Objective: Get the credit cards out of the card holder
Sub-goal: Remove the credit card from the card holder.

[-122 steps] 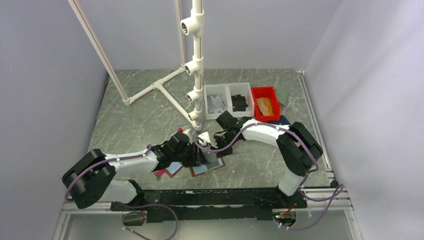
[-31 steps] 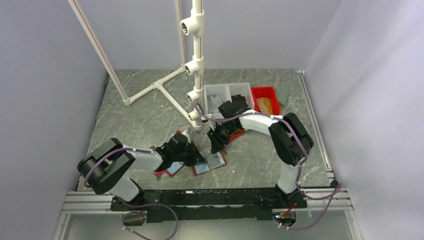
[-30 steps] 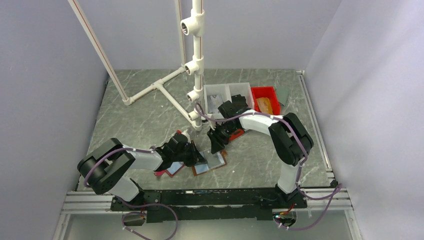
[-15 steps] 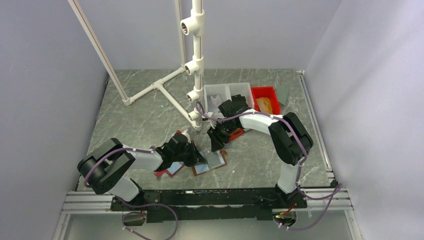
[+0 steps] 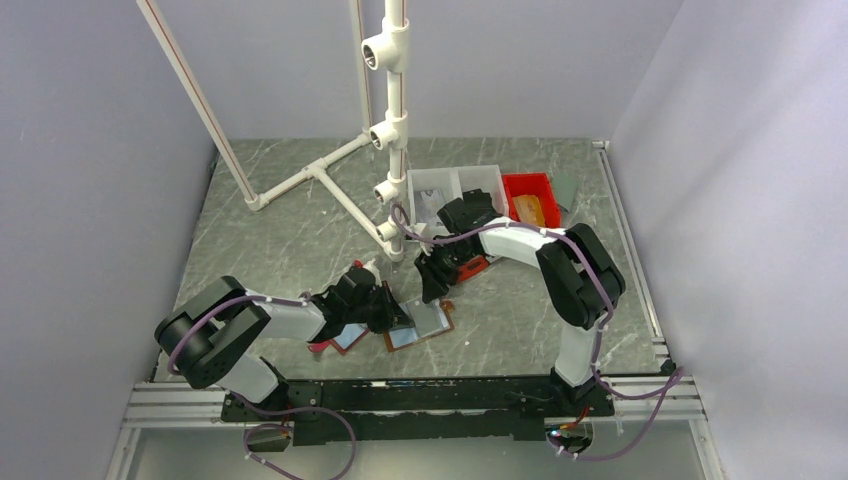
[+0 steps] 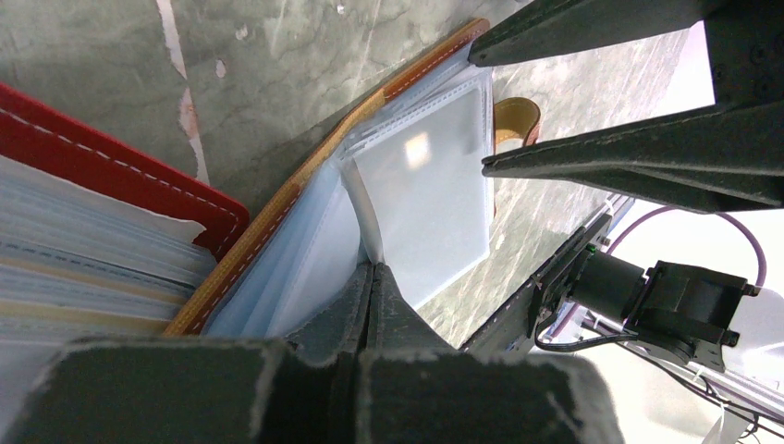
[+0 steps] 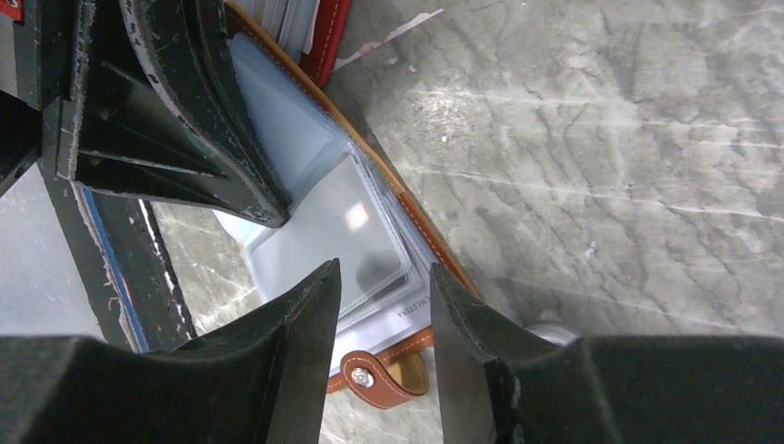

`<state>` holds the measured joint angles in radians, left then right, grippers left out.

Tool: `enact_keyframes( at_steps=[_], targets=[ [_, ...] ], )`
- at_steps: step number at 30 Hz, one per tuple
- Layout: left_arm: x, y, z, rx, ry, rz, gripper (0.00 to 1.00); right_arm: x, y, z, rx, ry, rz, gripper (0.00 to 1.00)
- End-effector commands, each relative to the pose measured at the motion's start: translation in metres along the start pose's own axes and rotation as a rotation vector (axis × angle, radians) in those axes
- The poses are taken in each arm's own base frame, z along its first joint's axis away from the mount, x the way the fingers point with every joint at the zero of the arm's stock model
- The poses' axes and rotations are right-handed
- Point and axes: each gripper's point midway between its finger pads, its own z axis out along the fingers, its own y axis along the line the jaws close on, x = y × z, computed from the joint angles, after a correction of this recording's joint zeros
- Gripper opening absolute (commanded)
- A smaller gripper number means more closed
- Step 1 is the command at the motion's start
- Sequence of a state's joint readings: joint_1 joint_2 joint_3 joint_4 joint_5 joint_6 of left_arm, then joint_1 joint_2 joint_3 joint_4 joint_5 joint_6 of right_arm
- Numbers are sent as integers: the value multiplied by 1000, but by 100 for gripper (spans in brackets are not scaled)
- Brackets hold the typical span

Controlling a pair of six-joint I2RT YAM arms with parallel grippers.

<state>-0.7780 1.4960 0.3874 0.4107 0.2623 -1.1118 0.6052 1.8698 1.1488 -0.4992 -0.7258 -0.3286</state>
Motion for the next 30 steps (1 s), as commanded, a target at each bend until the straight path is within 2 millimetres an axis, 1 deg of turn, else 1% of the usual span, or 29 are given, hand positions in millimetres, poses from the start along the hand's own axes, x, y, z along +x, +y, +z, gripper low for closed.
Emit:
enact_keyframes(
  at_steps=[1,9,15,22,30],
  targets=[
    [17,60,-3,-206,33,1,0,-27,-1,-19,34,-85,-35,43],
    [17,59,-2,-201,32,1,0,-29,7,-21,-8,-98,-44,42],
    [18,60,-1,-200,37,-2,0,-29,12,-19,-44,-102,-36,39],
    [18,59,-1,-197,37,-1,0,-23,9,-14,-49,-82,-14,35],
    [18,60,-2,-198,38,-1,0,-17,1,-10,-21,-52,3,35]
  ],
)
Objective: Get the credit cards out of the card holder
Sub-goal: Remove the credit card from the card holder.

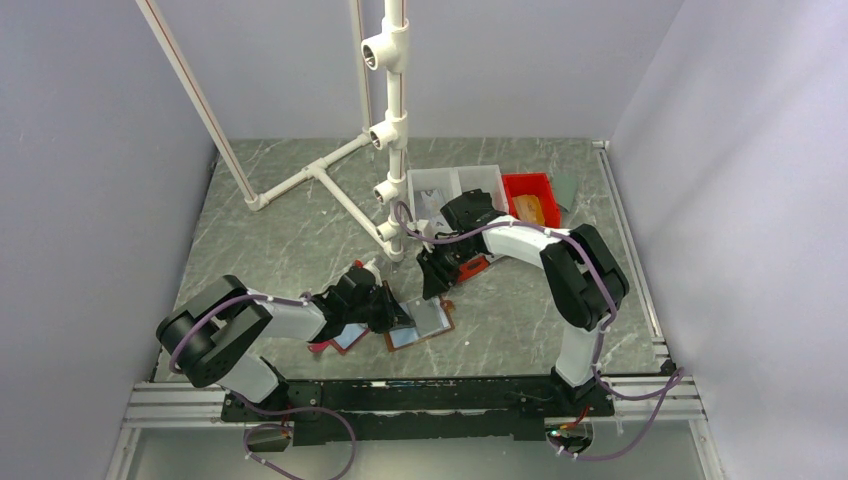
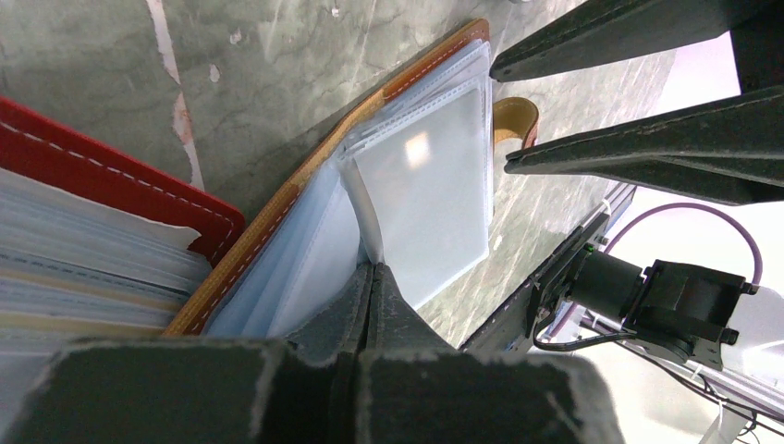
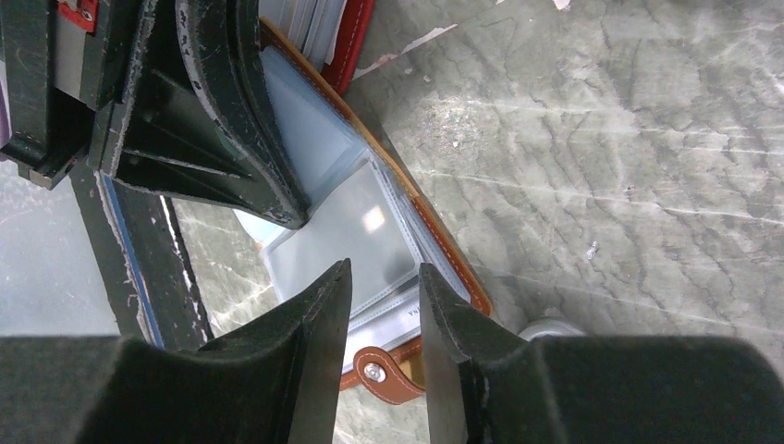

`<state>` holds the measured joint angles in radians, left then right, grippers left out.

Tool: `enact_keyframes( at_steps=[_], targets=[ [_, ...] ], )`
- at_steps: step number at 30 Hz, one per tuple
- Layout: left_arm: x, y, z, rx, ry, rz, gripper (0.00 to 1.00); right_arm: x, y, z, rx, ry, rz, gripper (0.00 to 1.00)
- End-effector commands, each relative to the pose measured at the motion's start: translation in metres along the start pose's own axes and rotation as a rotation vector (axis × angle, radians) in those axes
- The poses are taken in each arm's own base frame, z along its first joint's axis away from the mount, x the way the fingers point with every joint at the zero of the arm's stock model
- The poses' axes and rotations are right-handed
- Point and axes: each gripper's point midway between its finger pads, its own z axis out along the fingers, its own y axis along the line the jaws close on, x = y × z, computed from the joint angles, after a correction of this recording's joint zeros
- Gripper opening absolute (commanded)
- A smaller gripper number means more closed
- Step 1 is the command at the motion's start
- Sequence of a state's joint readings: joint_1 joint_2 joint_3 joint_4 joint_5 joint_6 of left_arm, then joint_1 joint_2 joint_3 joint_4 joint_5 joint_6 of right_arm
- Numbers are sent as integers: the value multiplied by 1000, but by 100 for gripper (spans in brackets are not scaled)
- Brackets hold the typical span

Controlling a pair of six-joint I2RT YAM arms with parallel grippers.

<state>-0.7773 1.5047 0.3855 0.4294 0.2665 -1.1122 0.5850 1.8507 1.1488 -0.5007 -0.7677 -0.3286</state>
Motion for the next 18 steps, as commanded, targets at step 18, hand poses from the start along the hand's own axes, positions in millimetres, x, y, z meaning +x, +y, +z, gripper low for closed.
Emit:
enact_keyframes(
  at_steps=[18],
  targets=[
    [18,61,-4,-207,38,-6,0,-4,-2,5,-8,16,12,36]
  ],
)
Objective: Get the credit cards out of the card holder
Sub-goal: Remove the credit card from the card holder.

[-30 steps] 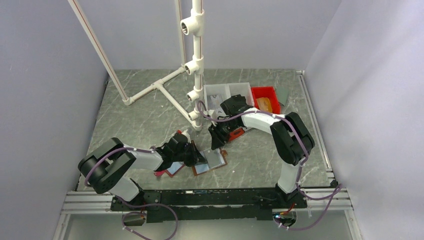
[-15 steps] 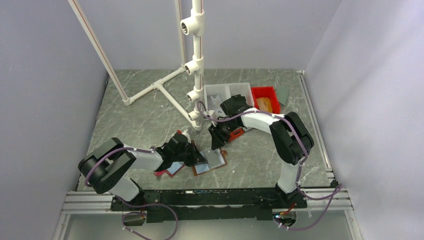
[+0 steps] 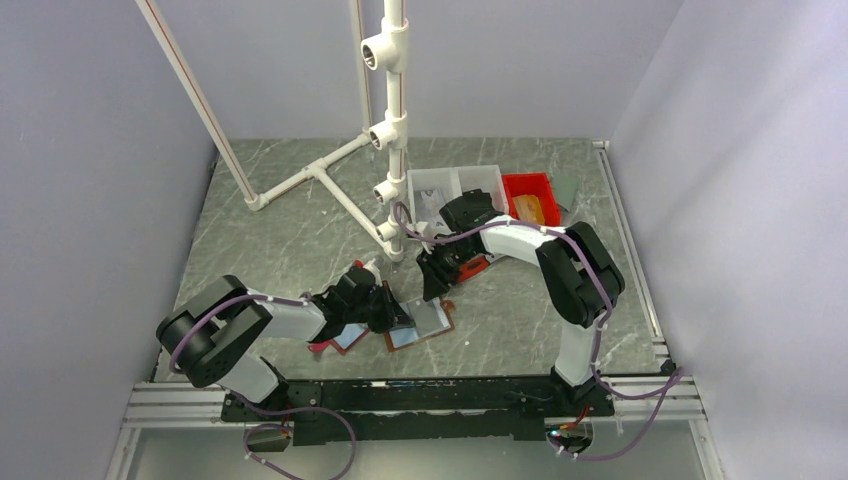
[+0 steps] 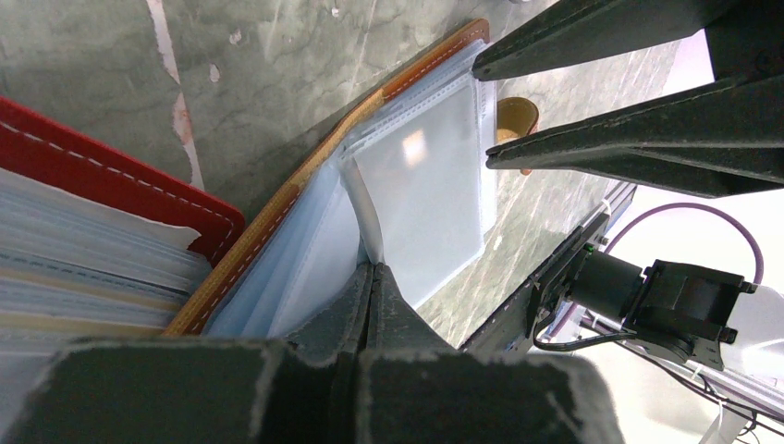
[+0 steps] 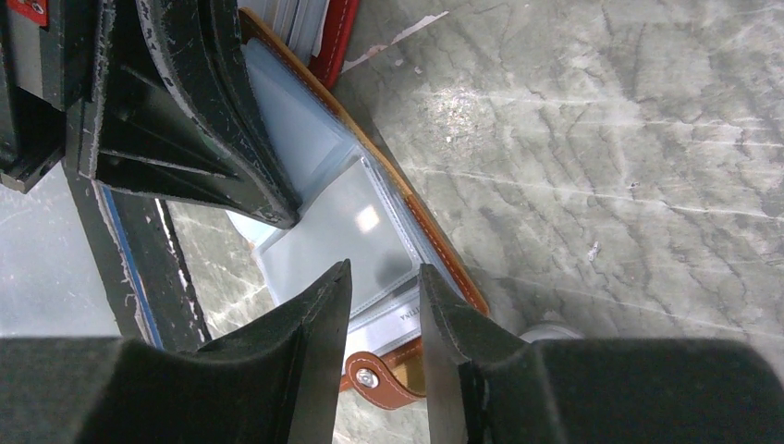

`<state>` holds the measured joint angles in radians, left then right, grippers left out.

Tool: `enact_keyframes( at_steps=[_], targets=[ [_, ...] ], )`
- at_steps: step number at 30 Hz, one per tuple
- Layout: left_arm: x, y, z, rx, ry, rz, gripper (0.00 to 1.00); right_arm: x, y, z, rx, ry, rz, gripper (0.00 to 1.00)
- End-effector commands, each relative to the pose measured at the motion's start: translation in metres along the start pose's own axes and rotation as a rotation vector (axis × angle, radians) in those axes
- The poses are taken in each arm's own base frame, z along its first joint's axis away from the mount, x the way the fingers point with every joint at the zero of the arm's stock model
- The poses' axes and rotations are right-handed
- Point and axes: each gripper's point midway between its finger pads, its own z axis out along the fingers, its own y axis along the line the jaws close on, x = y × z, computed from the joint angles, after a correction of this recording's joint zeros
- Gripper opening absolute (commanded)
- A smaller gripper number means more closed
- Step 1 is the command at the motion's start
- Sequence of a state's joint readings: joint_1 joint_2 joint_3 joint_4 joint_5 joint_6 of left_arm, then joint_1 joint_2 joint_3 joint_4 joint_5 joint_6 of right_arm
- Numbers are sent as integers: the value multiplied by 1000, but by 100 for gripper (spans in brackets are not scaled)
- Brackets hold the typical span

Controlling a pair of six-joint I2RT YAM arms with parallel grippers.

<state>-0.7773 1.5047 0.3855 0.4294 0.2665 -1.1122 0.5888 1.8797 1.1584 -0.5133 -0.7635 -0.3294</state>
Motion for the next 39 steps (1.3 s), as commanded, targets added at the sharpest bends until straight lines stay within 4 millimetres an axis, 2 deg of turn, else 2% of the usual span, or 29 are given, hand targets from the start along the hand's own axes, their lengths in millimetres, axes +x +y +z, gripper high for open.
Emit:
enact_keyframes(
  at_steps=[1,20,33,39],
  targets=[
    [19,61,-4,-208,38,-6,0,-10,1,-1,-2,-8,-7,37],
    [18,58,-3,-187,37,-12,0,-9,13,5,-55,6,-13,41],
    [17,56,-4,-169,37,-33,2,-21,40,-4,-176,-46,-49,32],
    [15,47,-5,-121,40,-41,7,-20,41,-3,-184,-43,-41,32]
  ],
)
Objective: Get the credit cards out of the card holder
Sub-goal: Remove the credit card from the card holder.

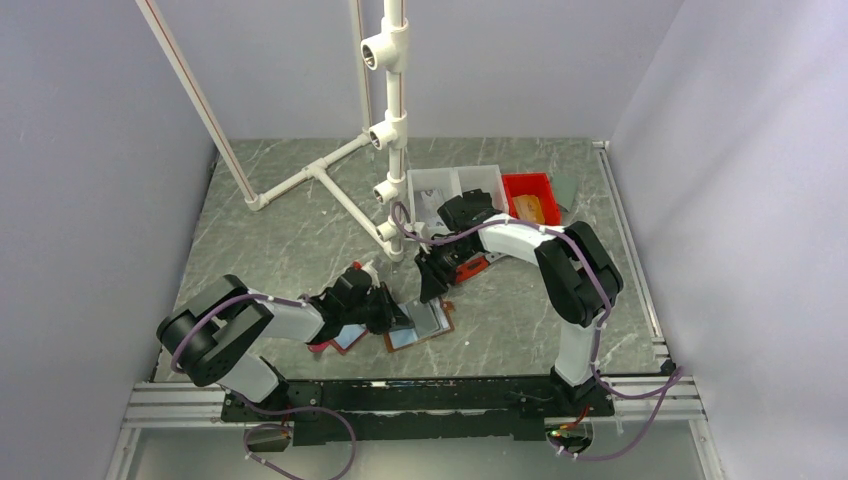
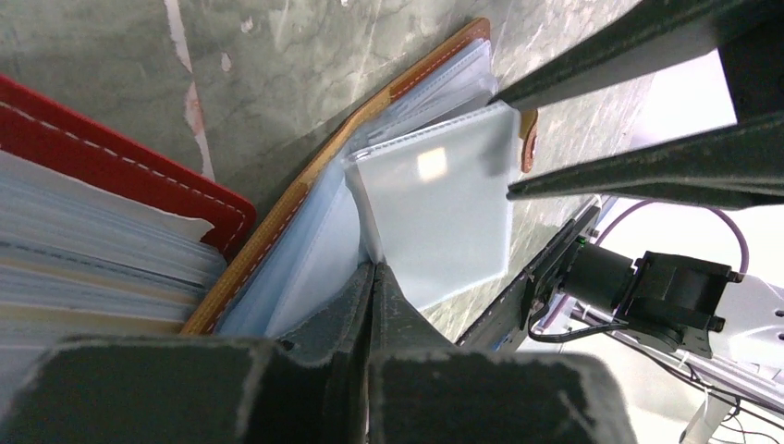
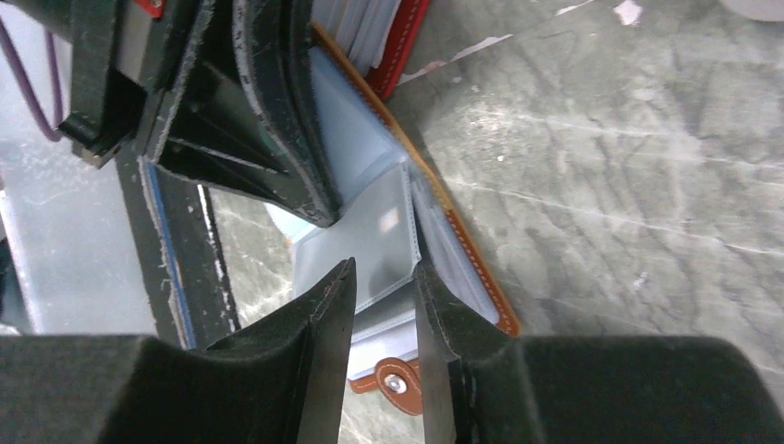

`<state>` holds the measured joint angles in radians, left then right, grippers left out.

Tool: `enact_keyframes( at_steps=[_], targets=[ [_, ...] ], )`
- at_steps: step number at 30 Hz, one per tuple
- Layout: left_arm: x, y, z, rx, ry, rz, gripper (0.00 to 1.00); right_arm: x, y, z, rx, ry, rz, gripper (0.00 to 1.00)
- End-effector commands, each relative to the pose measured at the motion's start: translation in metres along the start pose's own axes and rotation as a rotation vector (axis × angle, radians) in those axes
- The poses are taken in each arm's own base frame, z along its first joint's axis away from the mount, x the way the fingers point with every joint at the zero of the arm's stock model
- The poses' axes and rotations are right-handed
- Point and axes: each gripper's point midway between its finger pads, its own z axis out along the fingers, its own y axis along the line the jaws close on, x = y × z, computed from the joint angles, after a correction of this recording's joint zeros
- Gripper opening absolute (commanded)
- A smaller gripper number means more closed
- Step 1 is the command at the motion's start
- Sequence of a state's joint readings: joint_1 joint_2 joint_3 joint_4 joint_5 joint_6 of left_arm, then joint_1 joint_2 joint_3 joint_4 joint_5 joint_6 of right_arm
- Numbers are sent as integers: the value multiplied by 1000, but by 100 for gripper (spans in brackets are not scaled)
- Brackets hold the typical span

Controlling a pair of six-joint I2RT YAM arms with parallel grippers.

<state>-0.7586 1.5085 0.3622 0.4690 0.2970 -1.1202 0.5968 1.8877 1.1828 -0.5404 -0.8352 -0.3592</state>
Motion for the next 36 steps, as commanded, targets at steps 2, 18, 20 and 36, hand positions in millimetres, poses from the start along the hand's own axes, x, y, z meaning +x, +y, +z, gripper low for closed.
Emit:
enact_keyframes(
  at_steps=[2,18,20,36],
  targets=[
    [14,41,-4,-117,32,-24,12,-15,28,-1,-114,-32,-13,32],
    [12,18,-13,1,18,8,59,-20,44,-3,-207,-58,4,32],
    [11,14,-16,22,11,24,63,-20,45,-3,-210,-62,7,32],
    [6,-7,-22,108,-11,84,73,-18,64,13,-307,-41,39,25]
  ],
)
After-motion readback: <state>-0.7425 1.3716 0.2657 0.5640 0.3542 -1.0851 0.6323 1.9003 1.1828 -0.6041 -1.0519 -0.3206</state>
